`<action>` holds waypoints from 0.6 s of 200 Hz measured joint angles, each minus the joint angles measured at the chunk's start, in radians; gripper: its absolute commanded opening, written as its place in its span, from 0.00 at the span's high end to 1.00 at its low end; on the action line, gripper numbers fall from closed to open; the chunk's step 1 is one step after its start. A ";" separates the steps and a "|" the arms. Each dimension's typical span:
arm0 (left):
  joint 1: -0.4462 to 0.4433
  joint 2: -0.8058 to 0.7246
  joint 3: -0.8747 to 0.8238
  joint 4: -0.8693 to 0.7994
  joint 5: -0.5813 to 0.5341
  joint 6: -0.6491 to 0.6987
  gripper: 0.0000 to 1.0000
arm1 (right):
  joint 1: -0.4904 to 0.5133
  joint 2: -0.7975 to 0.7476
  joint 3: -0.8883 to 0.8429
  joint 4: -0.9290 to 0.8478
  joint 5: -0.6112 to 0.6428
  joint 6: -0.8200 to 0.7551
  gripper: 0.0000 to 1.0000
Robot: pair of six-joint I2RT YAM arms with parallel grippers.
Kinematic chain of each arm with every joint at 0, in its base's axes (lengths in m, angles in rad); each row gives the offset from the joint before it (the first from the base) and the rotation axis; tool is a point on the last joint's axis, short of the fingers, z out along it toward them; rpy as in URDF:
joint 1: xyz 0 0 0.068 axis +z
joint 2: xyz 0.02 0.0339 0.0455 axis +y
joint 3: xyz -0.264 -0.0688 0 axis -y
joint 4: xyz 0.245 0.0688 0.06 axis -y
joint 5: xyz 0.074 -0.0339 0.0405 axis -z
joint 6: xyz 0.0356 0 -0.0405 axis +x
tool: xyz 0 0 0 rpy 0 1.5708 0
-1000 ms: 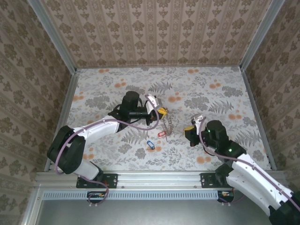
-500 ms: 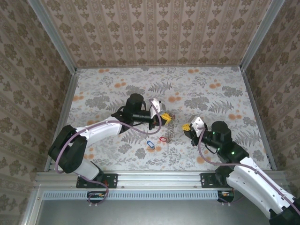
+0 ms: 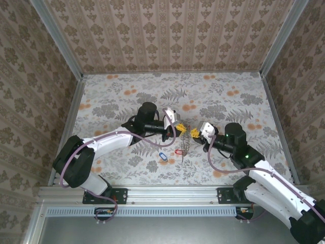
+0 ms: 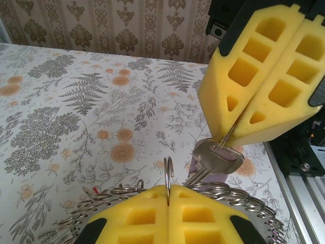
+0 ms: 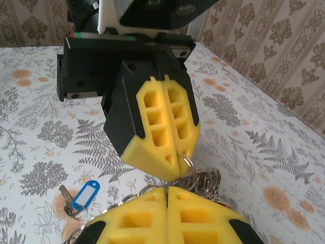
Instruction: Put the keys on the keyring
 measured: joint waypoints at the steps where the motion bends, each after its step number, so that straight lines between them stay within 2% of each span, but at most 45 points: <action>1: 0.000 0.000 0.000 0.000 0.000 0.000 1.00 | 0.000 0.002 0.001 0.002 -0.001 0.000 1.00; 120: 0.000 0.022 0.006 -0.002 -0.006 0.003 1.00 | 0.000 0.098 0.029 0.077 -0.004 0.005 1.00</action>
